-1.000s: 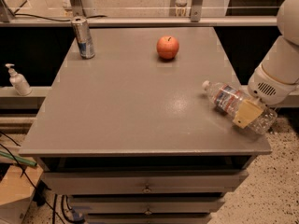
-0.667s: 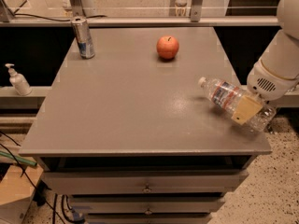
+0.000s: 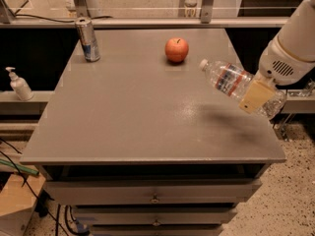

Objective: Move water bottle near redbull can

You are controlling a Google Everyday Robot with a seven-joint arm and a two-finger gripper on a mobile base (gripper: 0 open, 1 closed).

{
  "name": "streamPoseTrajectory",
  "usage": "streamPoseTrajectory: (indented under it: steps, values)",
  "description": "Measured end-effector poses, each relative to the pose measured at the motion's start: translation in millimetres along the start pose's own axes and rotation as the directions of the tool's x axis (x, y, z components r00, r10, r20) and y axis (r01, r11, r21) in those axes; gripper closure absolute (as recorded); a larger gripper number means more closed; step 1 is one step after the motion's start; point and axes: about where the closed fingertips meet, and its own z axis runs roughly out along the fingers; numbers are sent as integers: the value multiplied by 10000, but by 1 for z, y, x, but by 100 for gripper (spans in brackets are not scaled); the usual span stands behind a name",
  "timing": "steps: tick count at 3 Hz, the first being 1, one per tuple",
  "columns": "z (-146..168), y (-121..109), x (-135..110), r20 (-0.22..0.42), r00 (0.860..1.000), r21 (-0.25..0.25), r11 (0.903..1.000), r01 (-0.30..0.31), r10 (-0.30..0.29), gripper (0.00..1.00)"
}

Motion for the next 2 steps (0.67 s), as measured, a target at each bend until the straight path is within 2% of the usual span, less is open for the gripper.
streamPoseTrajectory:
  steps: [1,2]
  values:
    - [1,10,-10,224,9995,-263,9994,219,-213,100]
    - [3,28,-49,1039,9930,-998,9928,658,-554,100]
